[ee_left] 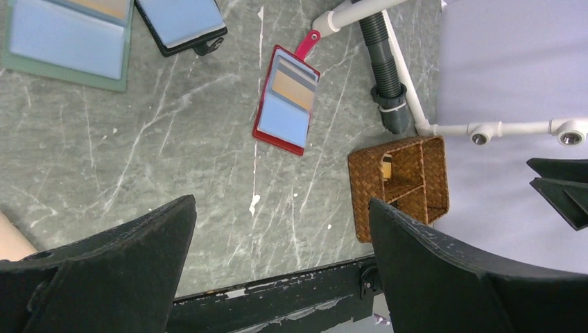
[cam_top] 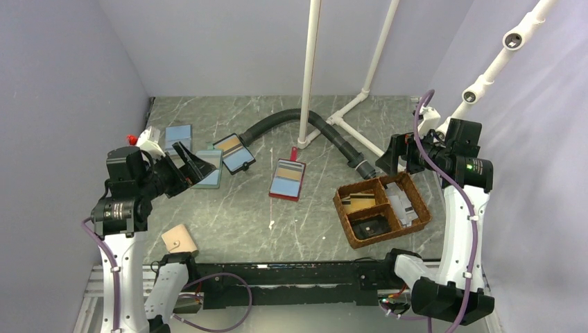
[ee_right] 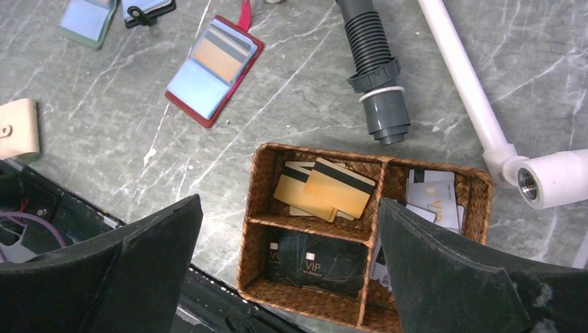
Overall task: Take the credit cards out of the card holder
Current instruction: Reset both arms
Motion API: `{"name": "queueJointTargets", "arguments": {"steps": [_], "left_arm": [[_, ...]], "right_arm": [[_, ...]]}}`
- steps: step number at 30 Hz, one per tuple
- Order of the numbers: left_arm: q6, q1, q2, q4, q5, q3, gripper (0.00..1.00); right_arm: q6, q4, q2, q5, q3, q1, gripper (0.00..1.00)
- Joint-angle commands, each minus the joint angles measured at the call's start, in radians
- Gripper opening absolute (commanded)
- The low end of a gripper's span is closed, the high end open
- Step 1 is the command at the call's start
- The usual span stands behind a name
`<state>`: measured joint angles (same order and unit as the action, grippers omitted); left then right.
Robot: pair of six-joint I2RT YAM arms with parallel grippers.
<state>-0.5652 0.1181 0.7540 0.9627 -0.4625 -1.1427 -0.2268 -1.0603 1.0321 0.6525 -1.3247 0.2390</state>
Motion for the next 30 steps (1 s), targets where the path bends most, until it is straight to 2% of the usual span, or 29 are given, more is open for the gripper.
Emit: {"name": "queueJointTargets", "arguments": {"steps": [1, 30], "left_arm": [[0.006, -0.003, -0.015, -0.034, -0.048, 0.011, 1.0], [-0.005, -0.008, 0.016, -0.114, -0.125, 0.061, 0.99]], "right_arm": [[0.026, 0.032, 0.0, 0.041, -0.002, 0.011, 1.0], [0.043, 0.043, 0.031, 0.072, 0.03, 0.048, 1.0]]}}
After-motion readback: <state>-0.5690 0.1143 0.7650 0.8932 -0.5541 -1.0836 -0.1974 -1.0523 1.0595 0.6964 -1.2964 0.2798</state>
